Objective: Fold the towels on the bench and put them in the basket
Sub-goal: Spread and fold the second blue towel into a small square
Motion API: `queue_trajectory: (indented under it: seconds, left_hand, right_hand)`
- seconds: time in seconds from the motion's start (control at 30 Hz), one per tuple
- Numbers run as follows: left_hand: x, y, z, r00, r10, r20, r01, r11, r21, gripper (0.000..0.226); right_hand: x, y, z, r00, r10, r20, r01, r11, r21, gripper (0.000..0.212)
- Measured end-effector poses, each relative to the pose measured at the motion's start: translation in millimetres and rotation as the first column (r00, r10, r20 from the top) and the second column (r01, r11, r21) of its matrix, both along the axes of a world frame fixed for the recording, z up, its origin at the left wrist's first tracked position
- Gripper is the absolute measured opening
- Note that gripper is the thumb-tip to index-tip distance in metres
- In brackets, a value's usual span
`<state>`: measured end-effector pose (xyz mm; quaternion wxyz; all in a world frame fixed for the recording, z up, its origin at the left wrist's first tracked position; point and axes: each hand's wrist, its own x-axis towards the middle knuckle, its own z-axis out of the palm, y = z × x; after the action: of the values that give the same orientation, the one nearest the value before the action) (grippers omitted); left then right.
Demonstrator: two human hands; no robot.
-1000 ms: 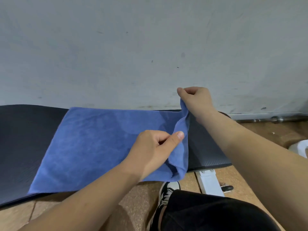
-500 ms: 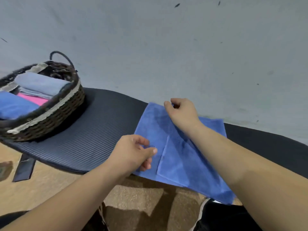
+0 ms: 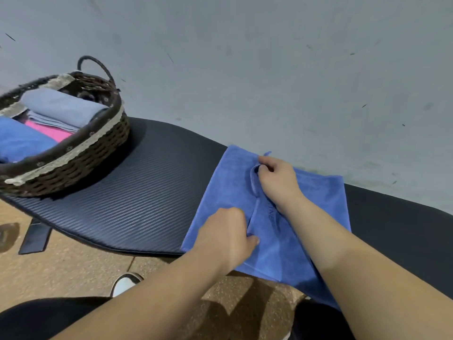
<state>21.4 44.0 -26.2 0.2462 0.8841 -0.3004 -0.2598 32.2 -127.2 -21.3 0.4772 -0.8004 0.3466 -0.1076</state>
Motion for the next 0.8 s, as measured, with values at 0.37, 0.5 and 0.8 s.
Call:
queue_trajectory:
  seconds: [0.37, 0.5, 0.8]
  left_hand:
    - [-1.0, -3.6, 35.0, 0.897, 0.237, -0.373, -0.333, 0.918, -0.218, 0.018]
    - [16.1, 31.8, 40.9, 0.858, 0.256, -0.445, -0.409, 0.865, -0.292, 0.022]
    - [46.5, 82.0, 5.7, 0.887, 0.374, -0.27, -0.42, 0.897, -0.139, 0.016]
  right_hand:
    - [6.8, -29.2, 19.4, 0.998, 0.016, 0.068, -0.002, 0.979, -0.204, 0.028]
    - [29.7, -11.7, 26.7, 0.993, 0.107, 0.043, -0.089, 0.95, -0.3, 0.015]
    - [55.2, 11.0, -23.2, 0.939, 0.217, -0.267, -0.311, 0.868, -0.388, 0.021]
